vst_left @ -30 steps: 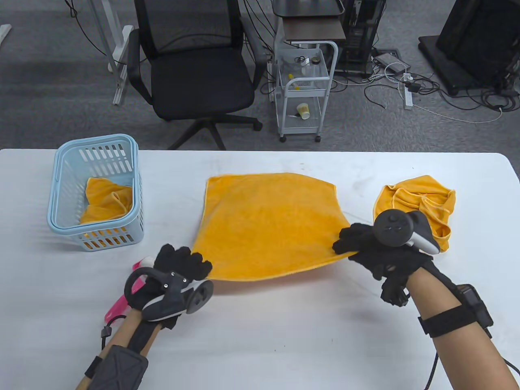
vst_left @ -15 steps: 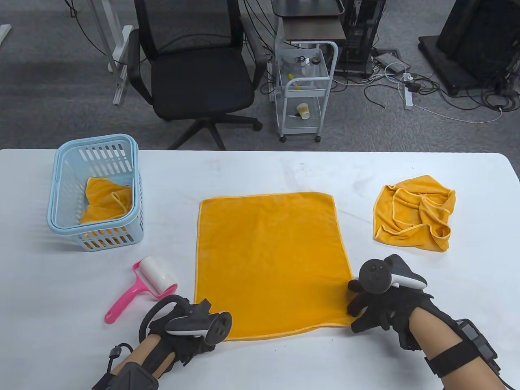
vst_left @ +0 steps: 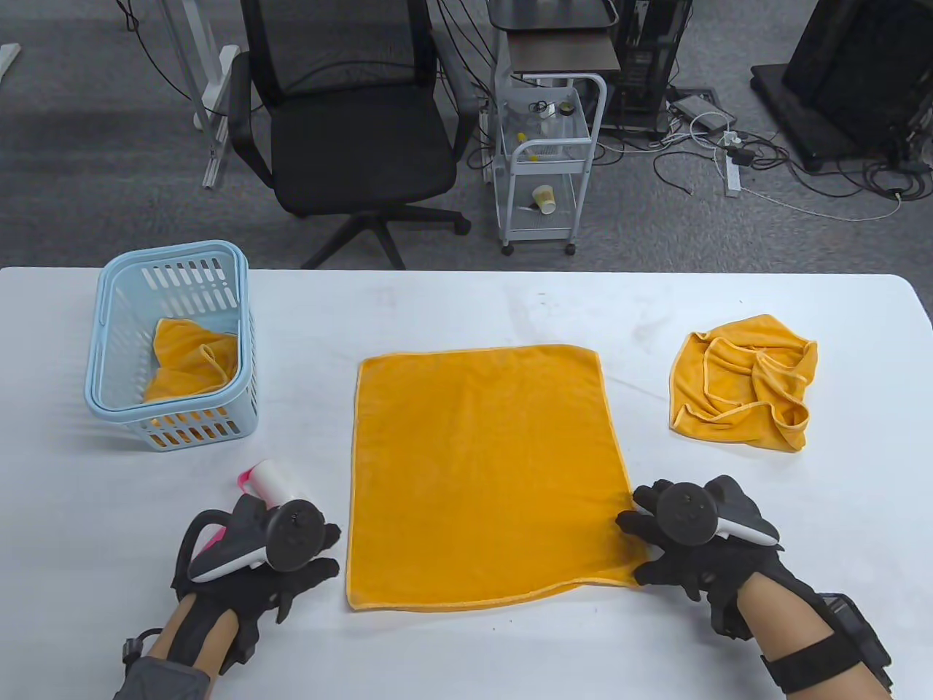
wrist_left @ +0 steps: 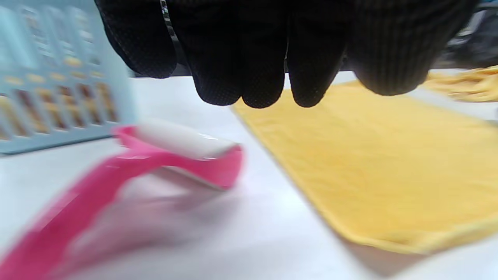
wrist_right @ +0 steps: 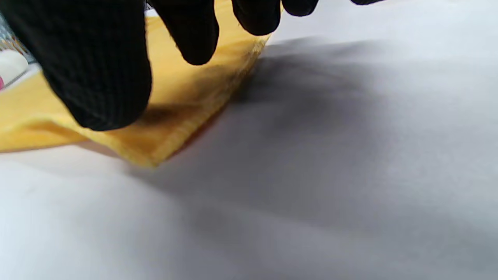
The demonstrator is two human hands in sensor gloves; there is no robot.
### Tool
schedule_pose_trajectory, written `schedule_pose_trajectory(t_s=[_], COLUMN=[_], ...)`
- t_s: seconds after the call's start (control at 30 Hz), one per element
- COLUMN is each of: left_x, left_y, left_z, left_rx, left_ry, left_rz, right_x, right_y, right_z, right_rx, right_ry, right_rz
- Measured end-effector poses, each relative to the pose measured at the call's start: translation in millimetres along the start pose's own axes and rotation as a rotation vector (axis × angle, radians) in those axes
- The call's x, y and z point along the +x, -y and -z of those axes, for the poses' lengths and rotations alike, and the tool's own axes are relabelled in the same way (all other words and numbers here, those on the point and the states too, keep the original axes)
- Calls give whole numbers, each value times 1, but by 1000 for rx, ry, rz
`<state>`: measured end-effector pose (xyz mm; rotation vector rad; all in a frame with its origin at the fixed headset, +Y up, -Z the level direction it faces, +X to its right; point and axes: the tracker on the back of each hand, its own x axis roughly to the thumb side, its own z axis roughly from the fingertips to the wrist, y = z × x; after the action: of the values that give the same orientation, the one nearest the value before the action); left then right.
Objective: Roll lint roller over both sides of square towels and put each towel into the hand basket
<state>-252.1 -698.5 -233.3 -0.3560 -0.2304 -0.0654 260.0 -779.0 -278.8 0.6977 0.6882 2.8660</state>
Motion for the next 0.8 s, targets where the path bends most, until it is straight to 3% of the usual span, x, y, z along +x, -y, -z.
schedule_pose_trajectory(t_s=[0.13,0.23,0.37,0.57,0.67,0.8], left_x=[-32,-51,-62,-66,-63,-31], left_y=[11,24,39,54,52,19], left_z=[7,16,30,53,56,53], left_rx=[-20,-134,-214,-200,-163,-56], left_ry=[-220,-318,-393,-505,-486,-325], left_rz=[61,11,12,4,-46,-115], right_x=[4,7,10,6,5,5], right_y=[-6,-7,-6,-7,-8,-7], right_z=[4,5,4,3,2,3], right_rx=[-11,-8,79,109,114,128], right_ry=[-17,-30,-43,-61,-66,-70], right_rz=[-62,-124,-193,-184,-176,-168])
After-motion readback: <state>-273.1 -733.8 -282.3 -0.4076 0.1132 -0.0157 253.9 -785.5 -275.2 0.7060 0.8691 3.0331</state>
